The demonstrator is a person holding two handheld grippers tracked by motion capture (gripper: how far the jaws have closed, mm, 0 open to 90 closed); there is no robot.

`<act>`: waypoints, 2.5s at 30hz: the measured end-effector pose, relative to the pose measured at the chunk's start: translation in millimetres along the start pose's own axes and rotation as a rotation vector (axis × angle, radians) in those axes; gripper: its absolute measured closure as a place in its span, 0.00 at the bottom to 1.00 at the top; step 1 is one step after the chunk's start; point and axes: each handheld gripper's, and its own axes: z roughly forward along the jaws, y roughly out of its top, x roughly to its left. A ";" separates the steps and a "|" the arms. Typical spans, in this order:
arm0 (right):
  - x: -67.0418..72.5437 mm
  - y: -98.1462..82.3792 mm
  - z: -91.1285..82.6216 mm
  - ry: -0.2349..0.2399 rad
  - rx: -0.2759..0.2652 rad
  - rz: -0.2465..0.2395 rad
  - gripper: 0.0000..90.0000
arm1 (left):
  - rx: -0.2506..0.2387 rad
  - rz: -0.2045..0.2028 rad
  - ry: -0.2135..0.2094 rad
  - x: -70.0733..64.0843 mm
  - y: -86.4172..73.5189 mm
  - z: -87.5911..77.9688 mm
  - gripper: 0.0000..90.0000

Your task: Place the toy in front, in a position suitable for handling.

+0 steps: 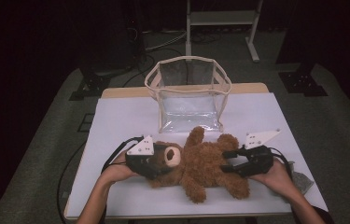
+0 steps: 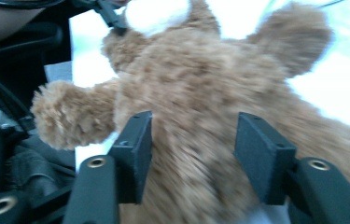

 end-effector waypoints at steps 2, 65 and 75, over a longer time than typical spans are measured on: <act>-3.7 -3.2 -18.4 -0.047 -0.022 0.011 0.47 | 0.003 0.005 0.003 -1.5 -0.4 -0.1 0.25; 16.1 63.0 37.1 0.055 0.137 -0.156 0.83 | 0.062 0.040 0.037 -8.8 10.1 4.9 0.24; 16.7 20.3 -0.4 0.005 0.111 -0.075 0.83 | 0.067 0.029 0.046 -7.3 11.6 5.8 0.24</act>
